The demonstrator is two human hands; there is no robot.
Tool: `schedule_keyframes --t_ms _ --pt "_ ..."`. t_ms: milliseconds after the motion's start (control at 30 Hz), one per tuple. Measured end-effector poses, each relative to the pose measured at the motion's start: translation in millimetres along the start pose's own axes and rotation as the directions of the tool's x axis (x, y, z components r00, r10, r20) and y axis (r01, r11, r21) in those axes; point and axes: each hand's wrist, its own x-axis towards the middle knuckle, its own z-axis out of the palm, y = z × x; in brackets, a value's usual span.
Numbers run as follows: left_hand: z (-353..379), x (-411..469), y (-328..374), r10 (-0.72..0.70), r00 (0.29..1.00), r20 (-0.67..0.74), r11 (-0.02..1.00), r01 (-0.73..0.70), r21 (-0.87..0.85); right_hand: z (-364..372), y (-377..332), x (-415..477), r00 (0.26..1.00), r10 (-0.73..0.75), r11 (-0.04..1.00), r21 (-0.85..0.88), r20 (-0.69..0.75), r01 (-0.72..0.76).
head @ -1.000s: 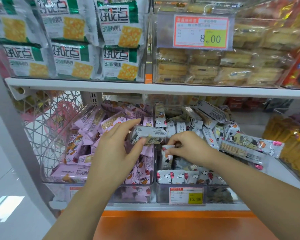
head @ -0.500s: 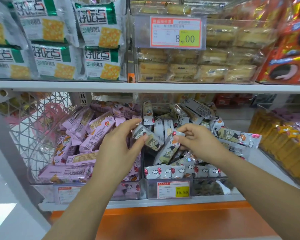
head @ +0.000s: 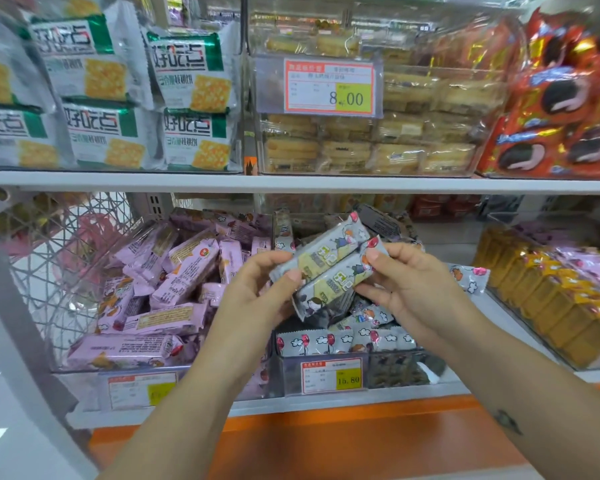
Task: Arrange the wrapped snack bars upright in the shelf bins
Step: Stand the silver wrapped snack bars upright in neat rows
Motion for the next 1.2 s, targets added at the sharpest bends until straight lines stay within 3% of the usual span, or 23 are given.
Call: schedule_keyframes --t_ms 200,300,500,633,733,767,833,900,1033,1200 --pt "-0.3 -3.7 1.0 -0.036 0.982 0.184 0.999 0.037 -0.002 3.5 -3.1 -12.7 0.999 0.044 0.999 0.008 -0.029 -0.043" --pt "1.0 -4.2 4.1 -0.053 0.978 0.201 0.997 0.063 -0.046 5.6 -8.2 -11.4 0.997 0.076 0.997 -0.018 -0.023 -0.077" --pt "-9.2 0.2 5.0 -0.083 0.977 0.196 0.995 0.091 -0.033 2.5 -34.6 -9.9 0.947 0.177 0.98 -0.132 0.267 -0.146" --pt "-11.7 0.4 7.6 -0.085 0.967 0.241 0.994 0.098 -0.042 7.1 -36.9 -7.3 0.915 0.189 0.934 -0.353 0.356 -0.056" --pt "-18.6 0.7 13.0 0.02 0.979 0.204 0.993 -0.043 0.106 8.2 -37.8 -2.4 0.949 0.066 0.908 -0.414 0.309 0.071" --pt "-23.3 1.9 14.7 0.089 0.984 0.153 0.966 -0.123 0.229 7.0 -37.5 0.8 0.961 -0.006 0.857 -0.494 0.277 0.148" --pt "-32.8 4.1 18.4 0.206 0.977 0.065 0.846 -0.211 0.489 4.9 -33.2 9.6 0.961 -0.119 0.62 -0.737 0.25 0.269" --pt "-40.1 7.0 16.6 0.241 0.97 0.029 0.777 -0.211 0.593 7.3 -20.3 19.8 0.953 -0.074 0.418 -0.859 0.294 0.297" --pt "-40.5 7.3 12.5 0.258 0.963 0.075 0.653 -0.231 0.722 20.7 12.3 43.4 0.911 0.195 0.236 -0.918 0.365 0.317" --pt "-36.4 12.1 4.1 0.328 0.91 0.253 0.376 -0.371 0.849 38.4 31.8 61.5 0.811 0.394 0.138 -0.9 0.432 0.413"
